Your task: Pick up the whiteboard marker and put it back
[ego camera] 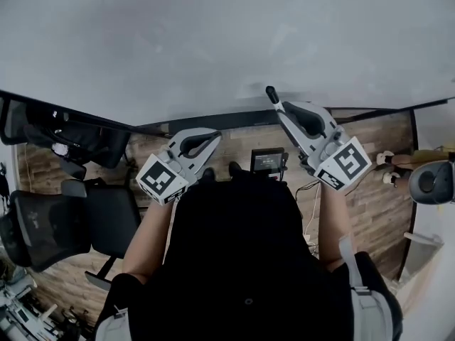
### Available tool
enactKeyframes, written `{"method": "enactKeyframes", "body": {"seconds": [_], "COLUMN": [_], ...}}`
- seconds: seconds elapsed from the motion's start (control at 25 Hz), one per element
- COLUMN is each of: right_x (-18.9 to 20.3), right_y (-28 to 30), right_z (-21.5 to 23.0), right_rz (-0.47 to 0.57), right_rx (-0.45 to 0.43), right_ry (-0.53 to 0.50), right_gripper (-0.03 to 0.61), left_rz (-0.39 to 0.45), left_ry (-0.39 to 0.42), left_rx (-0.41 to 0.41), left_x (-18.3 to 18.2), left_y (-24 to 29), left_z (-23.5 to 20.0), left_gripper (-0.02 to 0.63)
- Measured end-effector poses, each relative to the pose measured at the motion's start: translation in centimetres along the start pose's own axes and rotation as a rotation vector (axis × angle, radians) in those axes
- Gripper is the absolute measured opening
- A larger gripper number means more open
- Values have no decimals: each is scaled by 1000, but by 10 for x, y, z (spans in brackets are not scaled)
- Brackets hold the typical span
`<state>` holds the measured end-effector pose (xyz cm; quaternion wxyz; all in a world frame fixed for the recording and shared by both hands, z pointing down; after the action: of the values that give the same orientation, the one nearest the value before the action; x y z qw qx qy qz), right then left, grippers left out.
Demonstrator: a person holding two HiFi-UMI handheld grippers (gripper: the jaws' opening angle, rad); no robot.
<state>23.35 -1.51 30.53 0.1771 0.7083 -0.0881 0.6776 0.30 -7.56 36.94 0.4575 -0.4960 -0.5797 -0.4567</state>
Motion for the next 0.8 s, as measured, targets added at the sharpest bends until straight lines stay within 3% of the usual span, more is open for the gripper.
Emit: {"method": "enactKeyframes", "body": {"seconds": [0.2, 0.44, 0.8], "right_x": [5, 21, 32], "right_y": [-27, -50, -48], "right_z": [17, 32, 35], "right_rz": [29, 79, 101], "right_rx": [34, 35, -61], "right_ry": [33, 147, 222], "right_gripper": [72, 72, 72], "left_rz": [12, 40, 10], "left_ry": [23, -13, -18], "left_rx": [0, -10, -18], "left_x": [-11, -7, -8], "left_y": [5, 3, 7], "left_z": [-7, -13, -6], "left_gripper": [12, 12, 12]}}
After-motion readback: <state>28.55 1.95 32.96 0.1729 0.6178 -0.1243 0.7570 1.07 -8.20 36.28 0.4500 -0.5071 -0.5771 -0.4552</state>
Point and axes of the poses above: the fingertips, and each gripper's own axes: y forward along the fingers, z to its right, x out of its underside, the point moved 7 cm from there along -y, backward along the fingers, and after that the axes turned 12 degrees about x, right-handed, at the moved point
